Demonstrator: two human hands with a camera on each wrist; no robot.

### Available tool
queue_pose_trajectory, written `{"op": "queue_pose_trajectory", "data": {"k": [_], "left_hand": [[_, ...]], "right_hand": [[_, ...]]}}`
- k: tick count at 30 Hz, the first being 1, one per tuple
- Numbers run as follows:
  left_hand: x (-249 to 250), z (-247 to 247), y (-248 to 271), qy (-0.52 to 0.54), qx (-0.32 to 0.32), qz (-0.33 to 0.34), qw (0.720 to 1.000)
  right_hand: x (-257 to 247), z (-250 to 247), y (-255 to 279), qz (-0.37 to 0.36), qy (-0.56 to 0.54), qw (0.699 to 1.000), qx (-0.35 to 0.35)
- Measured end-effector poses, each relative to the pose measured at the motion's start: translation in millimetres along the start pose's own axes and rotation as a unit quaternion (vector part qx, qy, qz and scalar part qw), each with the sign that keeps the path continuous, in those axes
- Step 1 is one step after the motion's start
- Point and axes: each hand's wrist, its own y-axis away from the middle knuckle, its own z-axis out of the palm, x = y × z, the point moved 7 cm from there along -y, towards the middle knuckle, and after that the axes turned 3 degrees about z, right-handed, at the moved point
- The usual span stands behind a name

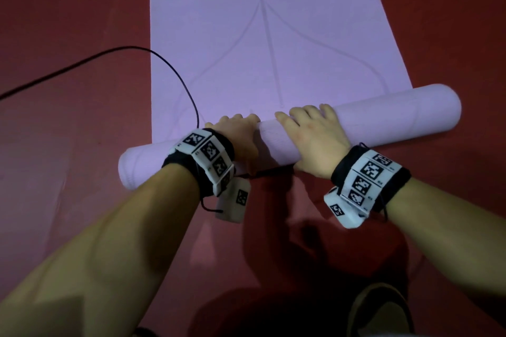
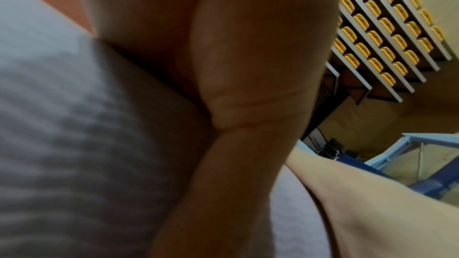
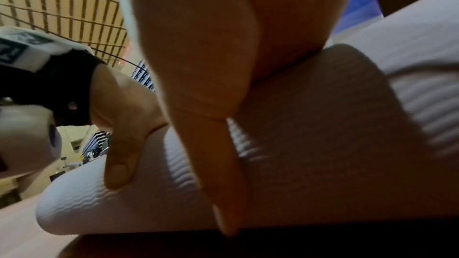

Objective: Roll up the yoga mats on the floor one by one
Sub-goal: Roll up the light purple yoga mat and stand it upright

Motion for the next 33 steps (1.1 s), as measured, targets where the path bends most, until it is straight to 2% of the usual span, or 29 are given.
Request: {"op": "queue_pose_trajectory", "data": {"k": [4, 9, 11, 15, 20, 23, 26, 30, 33], "left_hand": [[-2, -3, -2, 0.021, 0.004, 0.012, 1.0], [5, 5, 12, -0.042, 0.122, 0.016, 0.992], [5, 5, 13, -0.056, 0.147, 0.009, 0.987], [3, 0, 5, -0.054, 0.123, 0.021, 0.991], [-3, -9, -8, -0.025, 0.07, 0.014, 0.997], [-7, -12, -11, -0.019, 0.065, 0.014, 0.998], [-5, -11, -5, -0.04, 0.106, 0.02, 0.993], [3, -4, 6, -0.094, 0.186, 0.008, 0.978], [2, -7, 2, -0.073, 0.205, 0.001, 0.976]], "right_hand": [[5, -5, -9, -0.003, -0.021, 1.0, 0.005], [7, -11, -19, -0.009, -0.039, 0.998, -0.038], [10, -14, -25, -0.012, -0.048, 0.997, -0.061], [12, -14, -28, -0.02, -0.06, 0.996, -0.067], [9, -7, -14, 0.011, -0.014, 1.0, 0.022], [8, -7, -17, 0.012, -0.017, 0.998, 0.066], [11, -11, -22, 0.008, -0.024, 0.998, 0.058], [15, -14, -34, 0.001, -0.034, 0.999, 0.006], [18, -17, -43, -0.003, -0.049, 0.999, -0.023]]}}
